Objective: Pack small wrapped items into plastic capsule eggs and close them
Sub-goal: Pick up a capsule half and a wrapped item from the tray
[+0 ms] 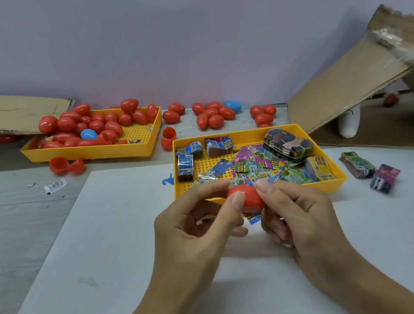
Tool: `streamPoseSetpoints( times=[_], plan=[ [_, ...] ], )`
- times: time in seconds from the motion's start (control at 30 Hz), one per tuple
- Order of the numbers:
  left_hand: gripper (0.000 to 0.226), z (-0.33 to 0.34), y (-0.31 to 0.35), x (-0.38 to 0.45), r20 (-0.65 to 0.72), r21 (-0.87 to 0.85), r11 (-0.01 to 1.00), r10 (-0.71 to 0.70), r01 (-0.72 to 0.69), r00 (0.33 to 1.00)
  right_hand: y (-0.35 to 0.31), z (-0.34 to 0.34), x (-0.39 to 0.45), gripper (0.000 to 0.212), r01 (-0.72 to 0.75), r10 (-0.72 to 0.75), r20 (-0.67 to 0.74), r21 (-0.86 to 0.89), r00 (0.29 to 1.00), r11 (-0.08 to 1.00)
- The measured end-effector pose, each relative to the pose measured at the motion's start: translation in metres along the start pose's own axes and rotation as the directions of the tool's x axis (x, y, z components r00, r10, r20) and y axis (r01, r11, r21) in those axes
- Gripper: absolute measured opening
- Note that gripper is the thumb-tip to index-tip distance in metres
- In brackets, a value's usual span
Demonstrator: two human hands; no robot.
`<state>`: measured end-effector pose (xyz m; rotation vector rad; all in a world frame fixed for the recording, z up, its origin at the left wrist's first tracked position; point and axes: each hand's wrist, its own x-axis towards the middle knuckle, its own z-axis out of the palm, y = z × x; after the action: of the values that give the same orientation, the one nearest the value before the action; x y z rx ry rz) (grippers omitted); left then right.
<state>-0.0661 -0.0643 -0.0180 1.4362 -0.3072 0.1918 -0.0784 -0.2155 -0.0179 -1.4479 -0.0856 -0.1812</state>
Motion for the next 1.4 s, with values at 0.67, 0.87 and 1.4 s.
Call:
streamPoseSetpoints(
  times=[0.67,0.87,1.4],
  plan=[
    [0.014,-0.002,0.006,0.006,0.065,-0.127,0.978,-0.157,0.164,0.985,-0.004,-0.002,-0.005,0.037,0.159,-0.157,0.032,-0.129,0.987,0.979],
    [0.042,-0.005,0.002,0.004,0.106,-0.062,0.996,-0.059,0.066,0.993,-0.008,-0.003,-0.004,0.029,-0.014,0.013,-0.022,-0.029,1.0,0.999],
    [0.046,-0.004,0.004,0.006,0.195,-0.17,0.936,-0.275,0.309,0.941,-0.006,-0.001,-0.007,0.028,0.146,-0.149,-0.012,-0.134,0.989,0.98]
  ],
)
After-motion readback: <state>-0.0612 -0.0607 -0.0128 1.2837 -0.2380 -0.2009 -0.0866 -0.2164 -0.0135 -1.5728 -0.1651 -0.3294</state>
